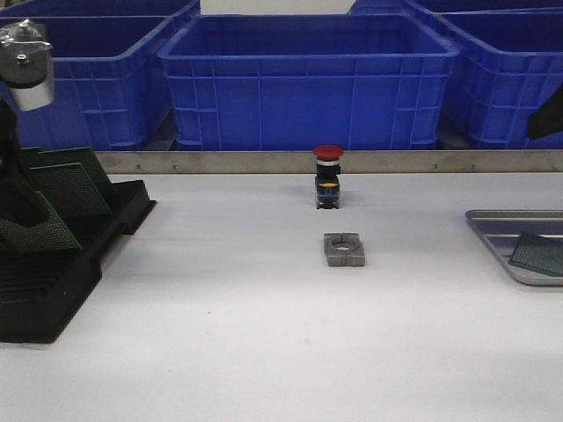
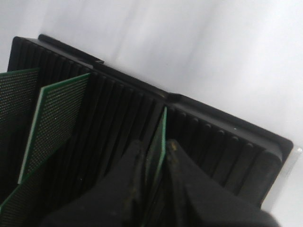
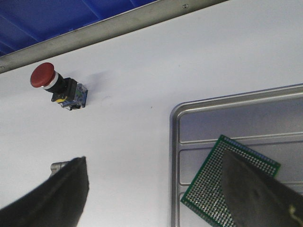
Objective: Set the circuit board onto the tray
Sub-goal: 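Grasp and lift a second green board from the rack with the left gripper, then grasp the second board with the right gripper and release the left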
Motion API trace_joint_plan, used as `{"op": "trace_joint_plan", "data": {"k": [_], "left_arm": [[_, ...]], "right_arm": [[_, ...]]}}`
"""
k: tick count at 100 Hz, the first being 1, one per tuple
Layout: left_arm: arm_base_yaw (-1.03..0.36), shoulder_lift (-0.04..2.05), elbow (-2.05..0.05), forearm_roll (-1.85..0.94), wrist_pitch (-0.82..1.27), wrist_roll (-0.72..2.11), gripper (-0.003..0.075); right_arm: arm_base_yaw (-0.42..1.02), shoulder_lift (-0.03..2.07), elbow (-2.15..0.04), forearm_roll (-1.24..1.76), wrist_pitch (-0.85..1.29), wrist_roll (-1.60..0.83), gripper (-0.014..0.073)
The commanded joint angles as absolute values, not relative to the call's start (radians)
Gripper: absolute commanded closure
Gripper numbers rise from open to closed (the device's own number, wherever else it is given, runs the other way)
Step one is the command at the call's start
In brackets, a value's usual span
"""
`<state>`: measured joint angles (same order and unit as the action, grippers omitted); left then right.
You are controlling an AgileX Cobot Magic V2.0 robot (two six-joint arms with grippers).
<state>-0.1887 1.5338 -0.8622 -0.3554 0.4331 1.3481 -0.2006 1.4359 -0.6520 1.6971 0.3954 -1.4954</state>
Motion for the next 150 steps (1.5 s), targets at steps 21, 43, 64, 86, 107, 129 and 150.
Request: {"op": "trace_joint_plan", "data": {"k": [21, 43, 64, 86, 107, 129, 150], "left_arm": [[-0.187, 1.458, -0.891, -0.38, 0.382, 1.328, 0.074], [-0.187, 1.309, -0.891, -0.444, 0.422, 1.328, 0.074], [-0.264, 1.271, -0.891, -0.608, 0.589, 1.344, 0.074], [-0.399, 1.276, -0.891, -0.814, 0.629, 1.346, 0.074], [-0.482, 1.279, -0.891, -0.872, 0.675, 1.377, 0.074], [-0.504, 1.279, -0.891, -0.948, 0.722, 1.416, 0.074], [-0.505, 1.279, -0.891, -0.998, 0.795, 1.447, 0.074]], "right_arm": [[-0.206, 1.394, -0.687, 1.728, 0.469, -1.515, 0.0004], [-0.191, 1.325, -0.686, 1.727, 0.567, -1.636, 0.0004], [-0.079, 1.28, -0.686, 1.715, 0.663, -1.873, 0.0004], [0.142, 1.28, -0.686, 1.611, 0.716, -2.027, 0.0004], [0.316, 1.285, -0.686, 1.591, 0.699, -2.061, 0.0004], [0.446, 1.325, -0.686, 1.581, 0.711, -2.061, 0.0004], [0.535, 1.39, -0.693, 1.587, 0.7, -2.061, 0.0004]]}}
